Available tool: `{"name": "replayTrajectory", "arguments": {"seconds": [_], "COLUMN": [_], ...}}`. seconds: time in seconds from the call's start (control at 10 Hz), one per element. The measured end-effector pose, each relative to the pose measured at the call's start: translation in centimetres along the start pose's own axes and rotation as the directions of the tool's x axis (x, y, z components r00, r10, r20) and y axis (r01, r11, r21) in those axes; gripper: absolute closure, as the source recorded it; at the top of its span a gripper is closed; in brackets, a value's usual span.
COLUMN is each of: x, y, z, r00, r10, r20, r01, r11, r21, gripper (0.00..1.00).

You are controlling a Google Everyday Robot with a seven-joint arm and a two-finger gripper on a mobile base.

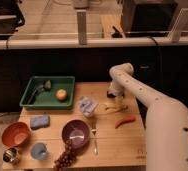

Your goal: Place eraser in purple bowl

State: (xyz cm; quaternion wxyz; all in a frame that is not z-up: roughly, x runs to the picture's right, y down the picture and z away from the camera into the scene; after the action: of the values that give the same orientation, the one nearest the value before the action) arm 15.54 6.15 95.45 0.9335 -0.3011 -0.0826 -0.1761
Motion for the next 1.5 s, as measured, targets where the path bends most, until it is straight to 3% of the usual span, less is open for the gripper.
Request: {"name": "replayTrajectory", "arguments": {"seconds": [0.2, 0.3, 0.7, 1.1, 1.5], "x": [0.4, 0.9, 1.5, 2.9, 3.5], "y": [-1.2, -2.1, -5.4, -6.7, -6.4], "z": [-1.1, -2.7, -6.4, -4.6, -3.3], "r00": [1.0, 0.999, 0.998, 0.997, 0.996], "r10": [0.016, 0.033, 0.063, 0.077, 0.083], "r20": [-0.016, -0.021, -0.022, 0.005, 0.009], "r01": [-0.015, -0.031, -0.06, -0.076, -0.083], "r11": [0.999, 0.997, 0.991, 0.981, 0.98], "r21": [0.044, 0.072, 0.123, 0.176, 0.181], "gripper": [0.2, 0.2, 0.2, 0.2, 0.2]}}
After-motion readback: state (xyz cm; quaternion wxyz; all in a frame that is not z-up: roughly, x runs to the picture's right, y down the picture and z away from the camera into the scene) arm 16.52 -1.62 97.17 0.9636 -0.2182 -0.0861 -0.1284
